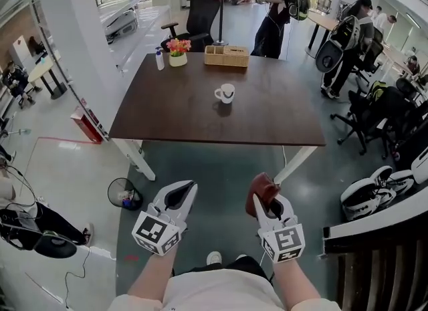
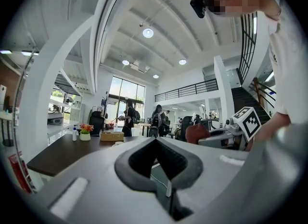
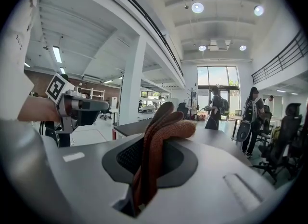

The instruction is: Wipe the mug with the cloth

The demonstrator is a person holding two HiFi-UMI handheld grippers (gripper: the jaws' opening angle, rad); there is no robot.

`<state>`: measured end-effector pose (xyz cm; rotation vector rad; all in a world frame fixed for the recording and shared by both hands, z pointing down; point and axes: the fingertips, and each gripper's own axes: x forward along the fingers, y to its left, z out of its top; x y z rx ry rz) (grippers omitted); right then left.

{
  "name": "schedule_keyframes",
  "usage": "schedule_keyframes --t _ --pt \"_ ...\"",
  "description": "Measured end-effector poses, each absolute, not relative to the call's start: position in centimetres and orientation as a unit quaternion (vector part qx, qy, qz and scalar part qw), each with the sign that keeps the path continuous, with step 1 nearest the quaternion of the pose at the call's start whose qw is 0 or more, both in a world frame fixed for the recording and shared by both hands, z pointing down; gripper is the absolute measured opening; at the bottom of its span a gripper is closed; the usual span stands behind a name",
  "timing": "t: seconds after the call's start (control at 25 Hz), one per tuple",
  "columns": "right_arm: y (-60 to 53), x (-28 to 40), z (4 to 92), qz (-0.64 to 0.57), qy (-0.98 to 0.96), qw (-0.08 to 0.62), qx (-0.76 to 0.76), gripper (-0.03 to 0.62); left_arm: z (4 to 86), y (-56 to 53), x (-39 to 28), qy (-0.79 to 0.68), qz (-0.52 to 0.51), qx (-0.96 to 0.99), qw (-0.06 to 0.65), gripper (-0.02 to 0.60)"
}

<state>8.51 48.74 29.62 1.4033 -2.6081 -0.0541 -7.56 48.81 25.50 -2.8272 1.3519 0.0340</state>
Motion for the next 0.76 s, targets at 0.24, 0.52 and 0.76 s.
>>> schedule_keyframes --t 0.24,0.52,0.76 --pt "49.1 8.2 29.7 -0.019 -0.877 0.088 0.471 0.080 25.9 49.2 -7.5 0.432 0.005 -0.902 0.006 0.003" --pt "49.4 7.9 29.8 -0.019 -0.883 0.087 0.461 0.080 26.2 49.5 -7.2 0.438 -0.005 -0.899 0.006 0.003" --pt "49.4 7.0 30.1 -0.018 -0.890 0.089 0.447 0.080 26.3 49.7 -7.6 0.440 0.006 -0.898 -0.007 0.003"
